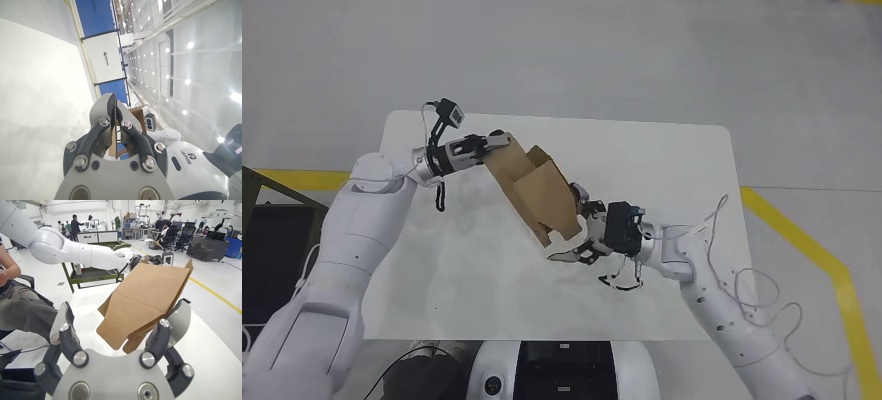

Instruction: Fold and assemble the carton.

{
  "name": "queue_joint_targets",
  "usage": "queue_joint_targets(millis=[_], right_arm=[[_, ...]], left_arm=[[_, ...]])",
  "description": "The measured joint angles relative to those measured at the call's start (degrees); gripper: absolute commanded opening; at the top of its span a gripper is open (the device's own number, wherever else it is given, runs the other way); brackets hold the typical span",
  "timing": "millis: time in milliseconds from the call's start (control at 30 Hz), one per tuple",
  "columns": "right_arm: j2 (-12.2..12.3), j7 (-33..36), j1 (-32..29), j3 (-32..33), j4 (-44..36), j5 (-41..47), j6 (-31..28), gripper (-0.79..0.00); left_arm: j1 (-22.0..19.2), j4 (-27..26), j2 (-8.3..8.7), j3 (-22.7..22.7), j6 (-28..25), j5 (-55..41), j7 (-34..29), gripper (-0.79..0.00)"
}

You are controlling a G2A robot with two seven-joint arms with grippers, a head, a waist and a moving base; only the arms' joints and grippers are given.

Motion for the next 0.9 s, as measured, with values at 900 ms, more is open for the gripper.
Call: queue_joint_targets(millis=[900], right_arm=[[0.36, 1.96, 0.46, 1.17, 0.89, 3.39, 2.04, 0.000]], left_arm=[[0.97, 0.67, 0.23, -4.15, 0.53, -1.73, -2.84, -0.785]])
